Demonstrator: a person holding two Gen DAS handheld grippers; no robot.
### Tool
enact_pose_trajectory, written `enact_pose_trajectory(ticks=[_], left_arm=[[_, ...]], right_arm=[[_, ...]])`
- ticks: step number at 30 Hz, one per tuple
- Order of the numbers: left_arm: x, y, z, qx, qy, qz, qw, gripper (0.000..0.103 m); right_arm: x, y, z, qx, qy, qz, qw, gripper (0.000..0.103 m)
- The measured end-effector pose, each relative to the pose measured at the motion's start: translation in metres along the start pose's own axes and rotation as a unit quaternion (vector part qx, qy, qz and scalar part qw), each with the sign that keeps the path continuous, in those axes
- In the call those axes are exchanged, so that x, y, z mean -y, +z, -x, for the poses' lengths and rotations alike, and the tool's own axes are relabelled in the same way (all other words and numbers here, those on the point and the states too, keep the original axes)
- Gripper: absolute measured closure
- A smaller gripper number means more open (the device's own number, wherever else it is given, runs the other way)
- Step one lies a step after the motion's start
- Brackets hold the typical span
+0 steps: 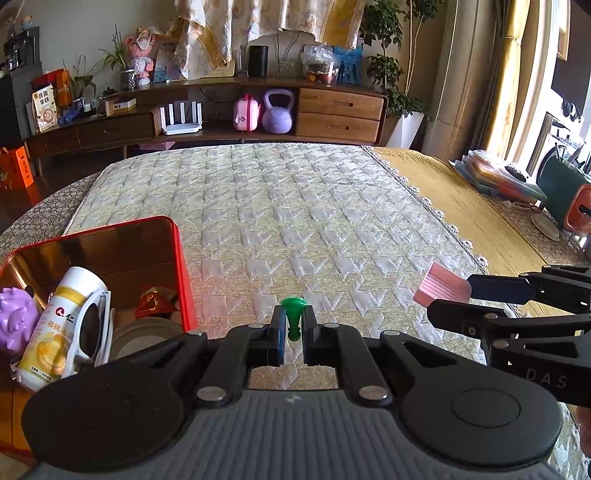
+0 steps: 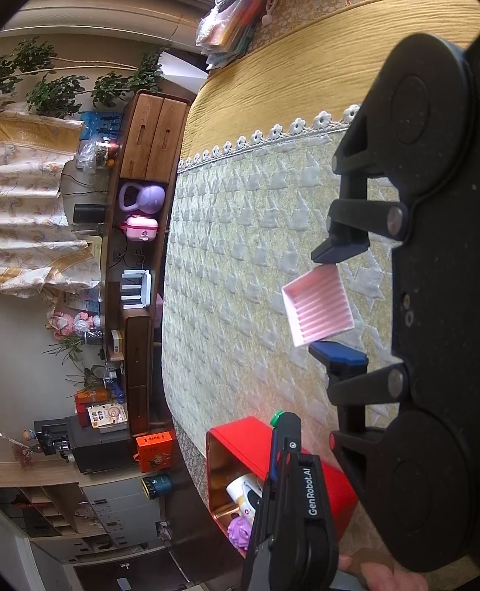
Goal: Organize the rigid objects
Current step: 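Carry the green piece and pink dish over the red tin with both tools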
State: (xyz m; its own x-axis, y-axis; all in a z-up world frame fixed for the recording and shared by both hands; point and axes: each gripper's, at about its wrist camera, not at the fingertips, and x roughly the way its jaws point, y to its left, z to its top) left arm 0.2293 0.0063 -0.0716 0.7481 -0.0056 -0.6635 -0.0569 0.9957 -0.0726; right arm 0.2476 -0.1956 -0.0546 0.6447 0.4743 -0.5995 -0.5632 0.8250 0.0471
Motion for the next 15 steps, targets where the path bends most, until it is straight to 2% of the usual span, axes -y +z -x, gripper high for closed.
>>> enact_pose_trajectory(ticks=[15], left_arm=[[-0.025, -0.003, 0.071, 0.017, -0.009, 0.022, 0.9996, 0.095]], right_arm=[[-0.062, 0.012, 0.051, 0.01, 0.009, 0.035, 0.999, 0.057]])
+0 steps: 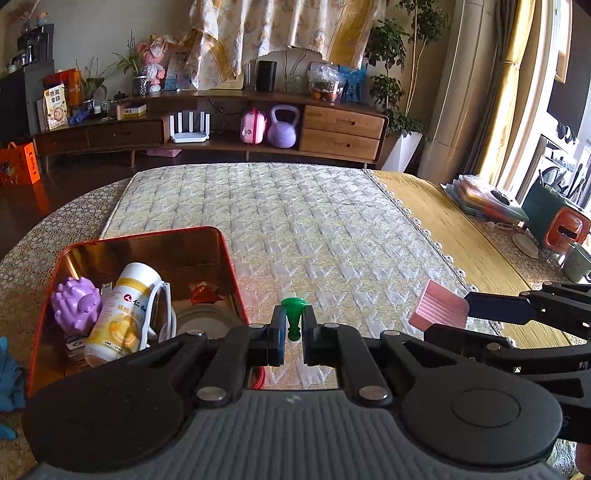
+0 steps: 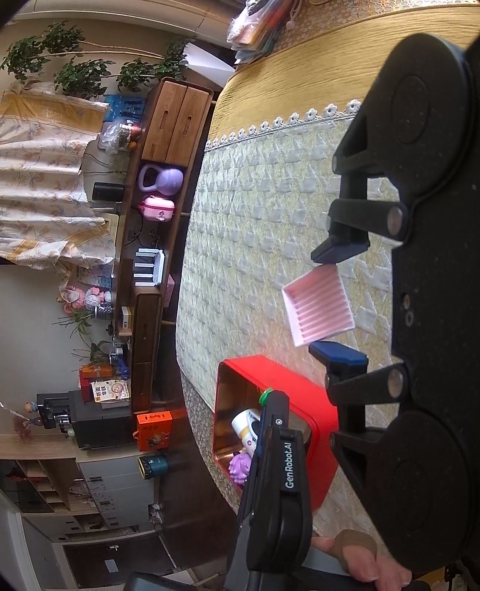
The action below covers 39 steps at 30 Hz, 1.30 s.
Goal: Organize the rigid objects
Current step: 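Carry the green piece and pink dish over the red tin with both tools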
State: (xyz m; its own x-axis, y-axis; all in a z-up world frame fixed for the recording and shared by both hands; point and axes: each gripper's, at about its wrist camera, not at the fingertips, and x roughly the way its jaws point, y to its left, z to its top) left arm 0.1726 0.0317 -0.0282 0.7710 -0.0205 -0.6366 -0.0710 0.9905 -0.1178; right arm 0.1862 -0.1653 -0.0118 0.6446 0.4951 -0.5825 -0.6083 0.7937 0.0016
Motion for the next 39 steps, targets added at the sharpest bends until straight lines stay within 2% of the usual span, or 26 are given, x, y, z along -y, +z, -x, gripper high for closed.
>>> enact_pose_trajectory(ticks=[9, 20, 30, 39], left_arm=[[-0.041, -0.004, 0.032, 0.01, 0.007, 0.024, 0.9996, 0.095], [-0.1, -0.009, 0.05, 0.013, 0.033, 0.054, 0.9979, 0.095], [-0.139, -0.007, 0.032, 0.007, 0.073, 0.061, 0.9954, 0.095], [-0.152, 0.022, -0.002, 0.01, 0.076, 0.044, 0.9961, 0.095]], right_arm=[[-0.043, 0.009, 0.008, 0.003, 0.014, 0.018, 1.0, 0.057], [-0.09, 0.02, -0.011, 0.002, 0.037, 0.039, 0.999, 0.057], [-0.106, 0.028, -0.057, -0.018, 0.022, 0.048, 0.998, 0.057], [-0.113, 0.037, -0.1, -0.038, 0.016, 0.059, 0.997, 0.057]])
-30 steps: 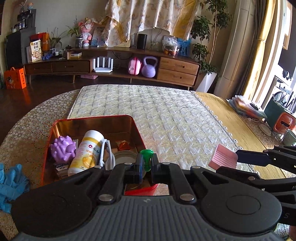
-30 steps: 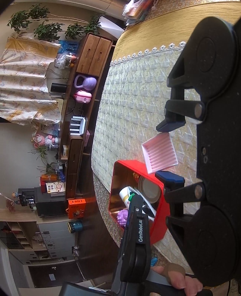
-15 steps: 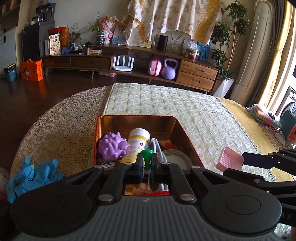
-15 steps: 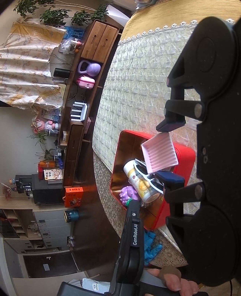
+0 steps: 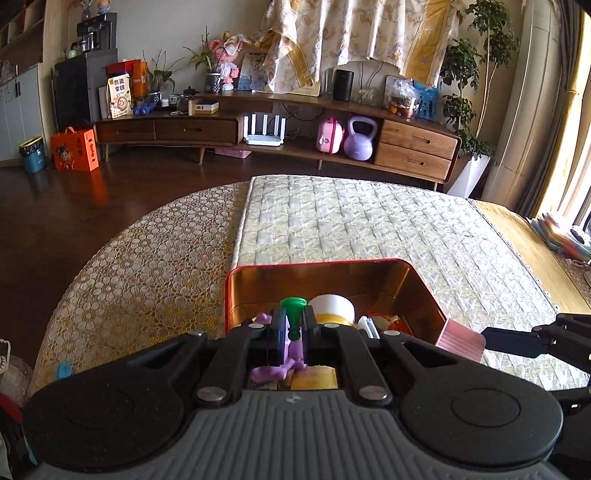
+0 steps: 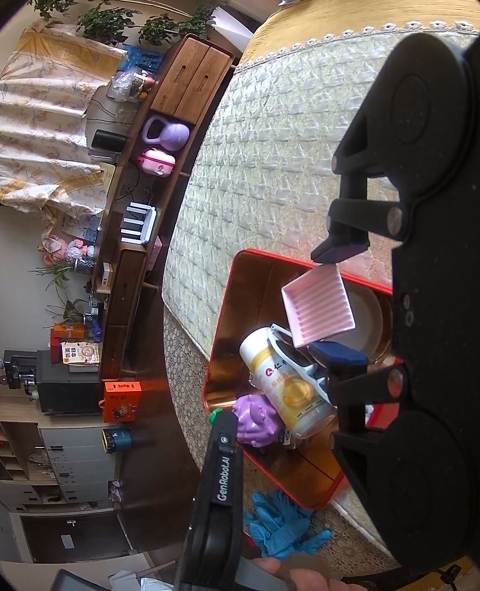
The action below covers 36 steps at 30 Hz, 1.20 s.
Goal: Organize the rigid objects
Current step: 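Carry the green piece and pink dish over the red tin with both tools, then release the green piece into the tin with the left tool while the right tool drops the pink dish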
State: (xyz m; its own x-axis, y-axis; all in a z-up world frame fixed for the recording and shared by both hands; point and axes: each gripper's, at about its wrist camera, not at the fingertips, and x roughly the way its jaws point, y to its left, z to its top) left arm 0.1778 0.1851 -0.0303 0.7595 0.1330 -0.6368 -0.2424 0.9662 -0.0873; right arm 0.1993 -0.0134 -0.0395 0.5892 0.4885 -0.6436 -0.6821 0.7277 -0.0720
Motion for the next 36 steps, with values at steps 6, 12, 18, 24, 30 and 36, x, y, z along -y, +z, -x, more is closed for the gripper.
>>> enact_pose_trajectory(ticks=[6, 12, 18, 24, 30, 36], left_arm=[[0.001, 0.013, -0.034, -0.018, -0.001, -0.005, 0.9998, 0.095], [-0.001, 0.015, -0.062, -0.047, 0.003, -0.002, 0.9989, 0.095], [0.0, 0.014, -0.07, -0.054, 0.002, -0.004, 0.9985, 0.094], [0.003, 0.014, -0.068, -0.054, 0.009, -0.013, 0.9984, 0.094], [0.004, 0.013, -0.058, -0.048, 0.009, -0.012, 0.9987, 0.094], [0.003, 0.011, -0.041, -0.042, 0.008, -0.009, 0.999, 0.092]], right_arm=[[-0.006, 0.003, -0.019, -0.006, 0.0, 0.025, 1.0, 0.057], [-0.009, 0.005, -0.026, -0.009, 0.006, 0.037, 0.999, 0.057], [-0.01, 0.0, -0.03, -0.025, 0.021, 0.028, 0.999, 0.057], [-0.01, 0.0, -0.025, -0.027, 0.026, 0.017, 0.999, 0.053], [-0.01, 0.0, -0.013, -0.017, 0.024, 0.009, 1.0, 0.048], [-0.005, 0.002, 0.002, -0.009, 0.025, -0.005, 1.0, 0.043]])
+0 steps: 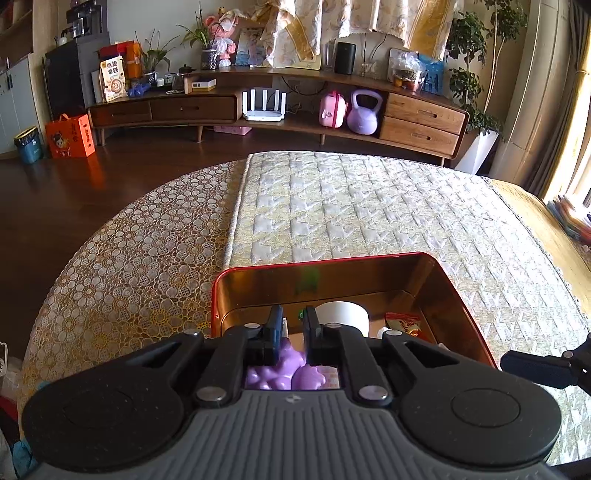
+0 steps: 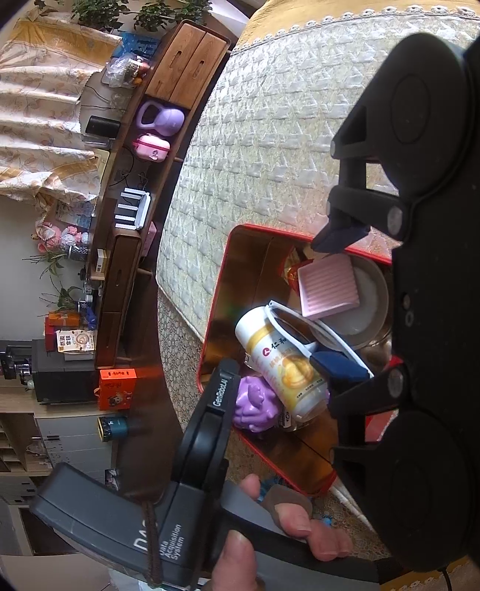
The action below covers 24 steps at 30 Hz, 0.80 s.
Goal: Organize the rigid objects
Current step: 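Release the green piece into the tin with the left tool while the right tool drops the pink dish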
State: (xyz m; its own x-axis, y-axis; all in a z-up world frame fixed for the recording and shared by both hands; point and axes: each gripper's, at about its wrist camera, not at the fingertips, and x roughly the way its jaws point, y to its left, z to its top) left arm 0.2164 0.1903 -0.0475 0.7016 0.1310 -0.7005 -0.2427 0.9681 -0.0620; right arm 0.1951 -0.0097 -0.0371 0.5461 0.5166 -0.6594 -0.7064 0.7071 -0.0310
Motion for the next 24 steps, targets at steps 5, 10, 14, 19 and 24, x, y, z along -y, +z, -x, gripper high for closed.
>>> enact_pose_trajectory(ticks=[5, 10, 14, 19, 24], left_arm=[[0.001, -0.003, 0.017, 0.006, -0.002, -0.003, 1.0, 0.092], [0.004, -0.008, 0.033, 0.014, -0.006, -0.007, 0.9999, 0.092], [0.007, -0.013, 0.047, 0.014, -0.016, -0.005, 0.9998, 0.092], [0.011, -0.022, 0.062, 0.013, -0.024, -0.005, 0.9996, 0.092], [0.017, -0.033, 0.078, 0.018, -0.028, -0.014, 0.9994, 0.092]], right_arm=[[0.0, 0.0, 0.014, 0.007, -0.001, -0.007, 1.0, 0.041], [-0.002, 0.0, 0.029, 0.017, 0.002, -0.008, 1.0, 0.039], [-0.004, -0.001, 0.043, 0.028, 0.008, -0.005, 1.0, 0.033], [-0.009, -0.003, 0.06, 0.045, 0.014, -0.001, 0.999, 0.024], [-0.006, -0.008, 0.077, 0.061, 0.02, -0.006, 0.998, 0.017]])
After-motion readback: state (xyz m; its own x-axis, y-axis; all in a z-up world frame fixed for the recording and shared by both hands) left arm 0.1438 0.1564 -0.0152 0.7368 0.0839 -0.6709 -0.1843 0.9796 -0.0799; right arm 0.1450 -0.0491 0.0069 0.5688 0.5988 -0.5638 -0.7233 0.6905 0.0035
